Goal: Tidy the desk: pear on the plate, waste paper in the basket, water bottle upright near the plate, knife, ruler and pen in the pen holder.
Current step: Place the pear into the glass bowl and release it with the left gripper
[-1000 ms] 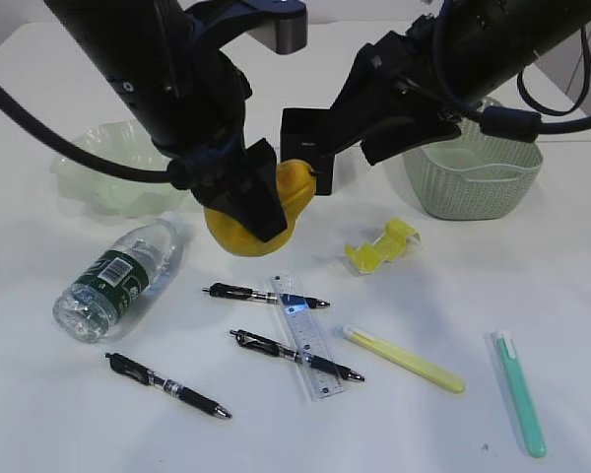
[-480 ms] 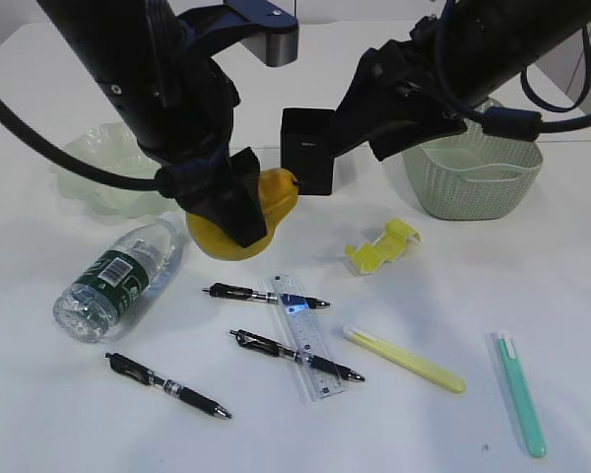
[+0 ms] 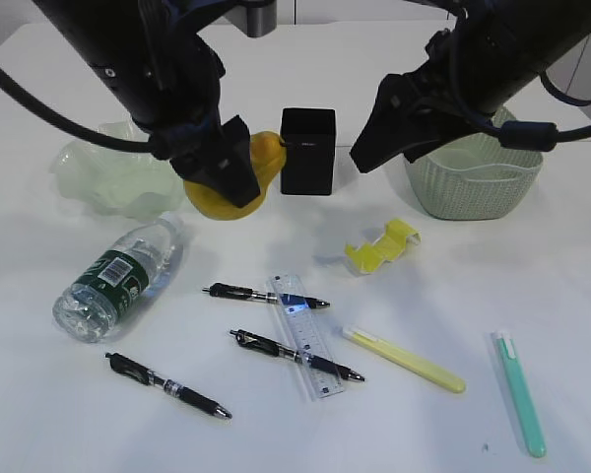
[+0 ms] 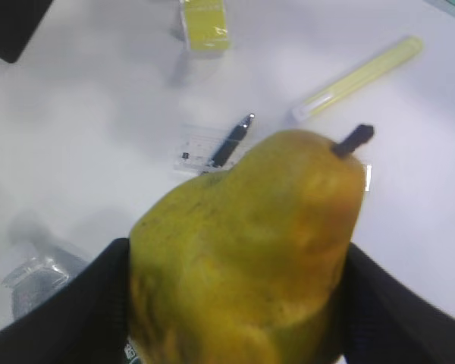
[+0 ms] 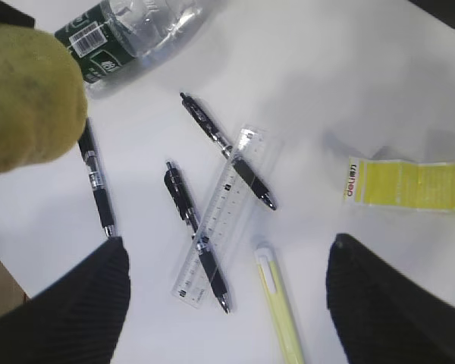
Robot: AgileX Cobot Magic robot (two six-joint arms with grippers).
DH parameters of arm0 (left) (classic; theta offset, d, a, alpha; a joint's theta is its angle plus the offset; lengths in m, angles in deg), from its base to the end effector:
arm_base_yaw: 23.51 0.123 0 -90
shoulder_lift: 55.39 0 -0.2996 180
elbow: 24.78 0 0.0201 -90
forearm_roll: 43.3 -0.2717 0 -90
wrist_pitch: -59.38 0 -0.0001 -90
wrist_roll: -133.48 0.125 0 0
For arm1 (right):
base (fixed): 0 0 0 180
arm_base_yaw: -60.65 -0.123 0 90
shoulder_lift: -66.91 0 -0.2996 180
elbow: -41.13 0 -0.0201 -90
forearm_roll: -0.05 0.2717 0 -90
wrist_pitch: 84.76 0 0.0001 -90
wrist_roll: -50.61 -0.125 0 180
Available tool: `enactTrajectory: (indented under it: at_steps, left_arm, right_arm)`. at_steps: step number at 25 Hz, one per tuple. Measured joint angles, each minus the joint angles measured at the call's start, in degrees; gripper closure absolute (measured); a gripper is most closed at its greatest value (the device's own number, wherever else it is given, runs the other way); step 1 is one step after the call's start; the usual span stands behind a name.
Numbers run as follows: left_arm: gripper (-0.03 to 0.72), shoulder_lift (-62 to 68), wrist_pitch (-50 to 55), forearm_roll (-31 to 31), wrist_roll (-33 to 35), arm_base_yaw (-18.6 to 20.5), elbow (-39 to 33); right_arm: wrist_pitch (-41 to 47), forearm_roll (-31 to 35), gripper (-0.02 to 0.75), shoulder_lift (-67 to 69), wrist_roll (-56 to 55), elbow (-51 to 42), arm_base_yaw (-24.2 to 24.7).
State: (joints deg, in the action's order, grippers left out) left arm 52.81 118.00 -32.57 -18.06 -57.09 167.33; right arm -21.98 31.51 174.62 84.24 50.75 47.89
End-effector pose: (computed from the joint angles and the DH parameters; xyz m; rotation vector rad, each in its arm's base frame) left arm 0.3384 -0.2485 0.2876 1.3178 2.3531 -0.2725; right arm 0.3833 0.1463 0.2881 -0.8319 2.5238 0.6278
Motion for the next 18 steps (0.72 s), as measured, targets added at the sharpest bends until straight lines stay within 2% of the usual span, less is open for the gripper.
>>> enactTrajectory:
  at_steps: [18]
  left_arm:
    - [0.185, -8.73, -18.45, 2.4, 0.0, 7.53, -0.11]
  right_arm:
    - [-0.5, -3.49, 0.144, 0.0, -3.96, 0.0, 0.0]
